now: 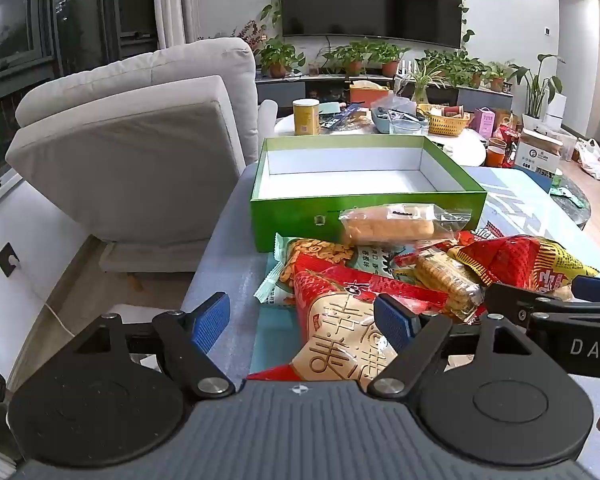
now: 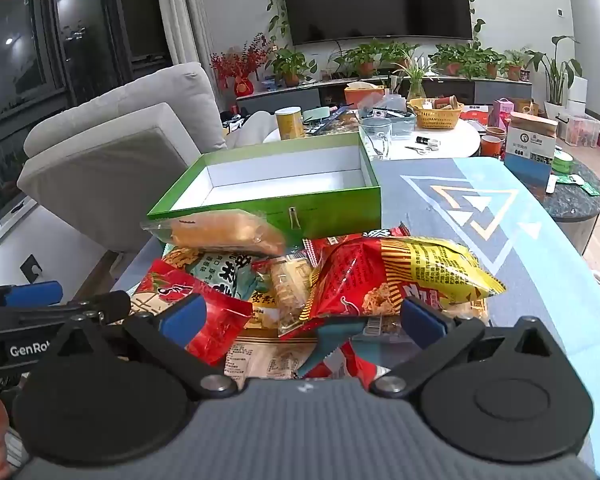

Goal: Organize snacks

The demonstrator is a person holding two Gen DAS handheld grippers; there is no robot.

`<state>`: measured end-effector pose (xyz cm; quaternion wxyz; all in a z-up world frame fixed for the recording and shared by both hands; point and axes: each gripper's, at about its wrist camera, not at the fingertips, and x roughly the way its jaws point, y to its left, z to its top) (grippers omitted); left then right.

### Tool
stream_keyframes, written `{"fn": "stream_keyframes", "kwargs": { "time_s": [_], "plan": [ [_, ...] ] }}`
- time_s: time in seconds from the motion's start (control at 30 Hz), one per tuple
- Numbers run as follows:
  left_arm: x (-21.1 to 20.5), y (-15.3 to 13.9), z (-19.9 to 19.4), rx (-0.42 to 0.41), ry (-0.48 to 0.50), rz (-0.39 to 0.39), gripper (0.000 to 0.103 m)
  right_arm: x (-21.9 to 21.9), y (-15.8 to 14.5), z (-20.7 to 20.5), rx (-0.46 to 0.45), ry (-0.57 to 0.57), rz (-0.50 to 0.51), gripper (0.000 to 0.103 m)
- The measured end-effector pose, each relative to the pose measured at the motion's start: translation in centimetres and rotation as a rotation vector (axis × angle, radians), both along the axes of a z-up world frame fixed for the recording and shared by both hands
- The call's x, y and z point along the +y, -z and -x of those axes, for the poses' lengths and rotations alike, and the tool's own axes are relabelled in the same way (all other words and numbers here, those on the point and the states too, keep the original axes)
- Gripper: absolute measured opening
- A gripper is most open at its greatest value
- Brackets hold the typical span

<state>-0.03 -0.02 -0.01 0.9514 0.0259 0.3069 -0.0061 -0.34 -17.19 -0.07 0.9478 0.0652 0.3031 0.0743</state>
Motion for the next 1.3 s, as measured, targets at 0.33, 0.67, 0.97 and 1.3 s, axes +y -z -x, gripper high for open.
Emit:
{"fn": "stream_keyframes", "kwargs": {
  "time_s": [0.33,0.67,0.97,1.3],
  "plan": [
    [-0.45,0.09,0.3,-0.005,0.002,-0.002,0.077,-0.02,0.03,0.18,-0.008,0.0,0.005,0.068],
    [-0.14,-0.22,0.2,-0.011,0.004,0.001,0.077,-0.07,-0.21,0.44,-0.012,-0.004,0.006,0.068],
    [-0.24,-0.6,0.32,-0.011,0.006,-0.001,0.077,-0.08,-0.25,0.12,-0.004,0.009,0.005,0.068],
    [-0.21,-0.54,0.14,-0.01,0.01,-0.003,0.077,-0.12,-0.17,0.34,-0.026,0.031,0.033,0.068]
  ]
}}
